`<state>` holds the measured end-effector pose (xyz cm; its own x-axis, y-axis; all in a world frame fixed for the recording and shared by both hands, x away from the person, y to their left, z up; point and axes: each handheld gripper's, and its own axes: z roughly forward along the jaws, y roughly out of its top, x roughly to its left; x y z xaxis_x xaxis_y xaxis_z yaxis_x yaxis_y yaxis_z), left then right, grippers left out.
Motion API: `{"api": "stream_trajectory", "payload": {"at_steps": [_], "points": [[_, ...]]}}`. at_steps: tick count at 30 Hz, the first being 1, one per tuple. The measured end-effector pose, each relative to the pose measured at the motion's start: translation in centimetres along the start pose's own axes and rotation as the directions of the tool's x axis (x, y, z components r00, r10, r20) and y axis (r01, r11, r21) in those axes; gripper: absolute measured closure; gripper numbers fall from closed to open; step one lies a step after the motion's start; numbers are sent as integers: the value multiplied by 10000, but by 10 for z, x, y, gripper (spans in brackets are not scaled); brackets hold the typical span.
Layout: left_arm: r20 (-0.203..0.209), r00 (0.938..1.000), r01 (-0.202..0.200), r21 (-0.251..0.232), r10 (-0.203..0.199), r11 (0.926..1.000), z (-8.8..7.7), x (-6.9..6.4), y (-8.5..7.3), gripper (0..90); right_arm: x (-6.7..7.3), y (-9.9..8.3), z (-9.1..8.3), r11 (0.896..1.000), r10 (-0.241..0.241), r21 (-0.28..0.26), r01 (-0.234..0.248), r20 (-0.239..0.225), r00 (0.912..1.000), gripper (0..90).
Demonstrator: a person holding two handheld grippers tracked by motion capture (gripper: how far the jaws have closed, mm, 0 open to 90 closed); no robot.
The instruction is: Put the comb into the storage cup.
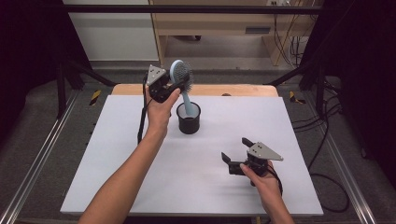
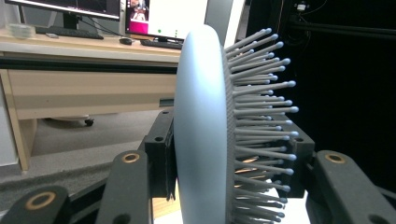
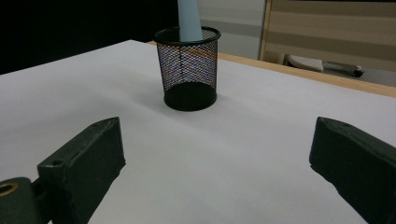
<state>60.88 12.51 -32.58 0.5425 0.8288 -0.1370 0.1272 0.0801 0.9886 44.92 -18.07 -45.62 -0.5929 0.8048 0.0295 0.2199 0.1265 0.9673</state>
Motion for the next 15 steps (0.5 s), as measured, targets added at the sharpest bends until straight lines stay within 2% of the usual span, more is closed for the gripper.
{"api": "stream_trajectory", "payload": {"at_steps": [15], "points": [[-3,10000,-78,264,78,9996,3,0,-13,502,1,-1,1,10000,18,73,-18,-37,10000,29]]}}
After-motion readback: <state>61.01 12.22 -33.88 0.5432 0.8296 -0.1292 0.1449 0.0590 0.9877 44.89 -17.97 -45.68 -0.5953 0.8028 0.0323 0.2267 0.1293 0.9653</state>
